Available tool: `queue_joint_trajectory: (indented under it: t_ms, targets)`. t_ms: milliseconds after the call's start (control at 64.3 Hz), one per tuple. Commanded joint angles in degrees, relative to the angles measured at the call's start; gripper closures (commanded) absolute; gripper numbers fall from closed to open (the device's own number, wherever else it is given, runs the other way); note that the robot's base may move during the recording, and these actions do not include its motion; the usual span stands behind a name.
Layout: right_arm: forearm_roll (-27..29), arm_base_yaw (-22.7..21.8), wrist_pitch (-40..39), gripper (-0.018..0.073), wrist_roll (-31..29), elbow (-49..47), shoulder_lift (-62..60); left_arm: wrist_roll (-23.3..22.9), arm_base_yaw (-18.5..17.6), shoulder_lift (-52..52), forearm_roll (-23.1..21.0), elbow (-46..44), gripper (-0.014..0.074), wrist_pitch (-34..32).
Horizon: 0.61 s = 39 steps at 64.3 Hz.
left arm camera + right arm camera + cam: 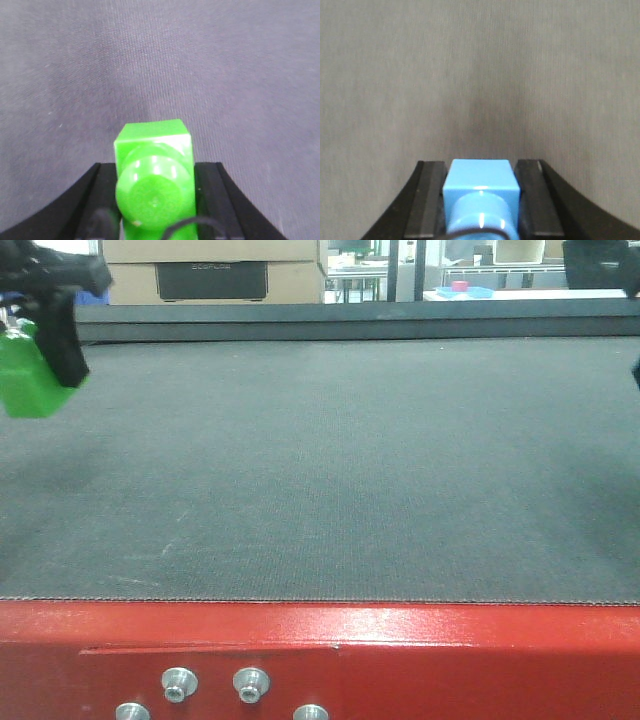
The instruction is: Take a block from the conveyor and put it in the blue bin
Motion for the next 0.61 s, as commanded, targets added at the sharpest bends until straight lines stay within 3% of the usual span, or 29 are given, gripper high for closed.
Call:
queue_joint_trajectory:
  t_ms: [0,327,591]
  targets:
    - [-0.92,-0.27,-1.90,0.0721,-0.32,3.52,-4.37,-0.45,-0.45,-4.97,-0.23,3.05,0.0707,-1.72]
    - [-1.04,-0.27,-0.94,0.0721,-2.45,3.88,-20.77,-0.45,-0.45,-21.25,0.79,5.96,0.0707,0.21]
    - [-1.04,-0.27,5.86,0.0721,-2.76,-3.79,-24.89,-0.45,-0.45,-32.67,0.79,5.96,0.0707,0.55]
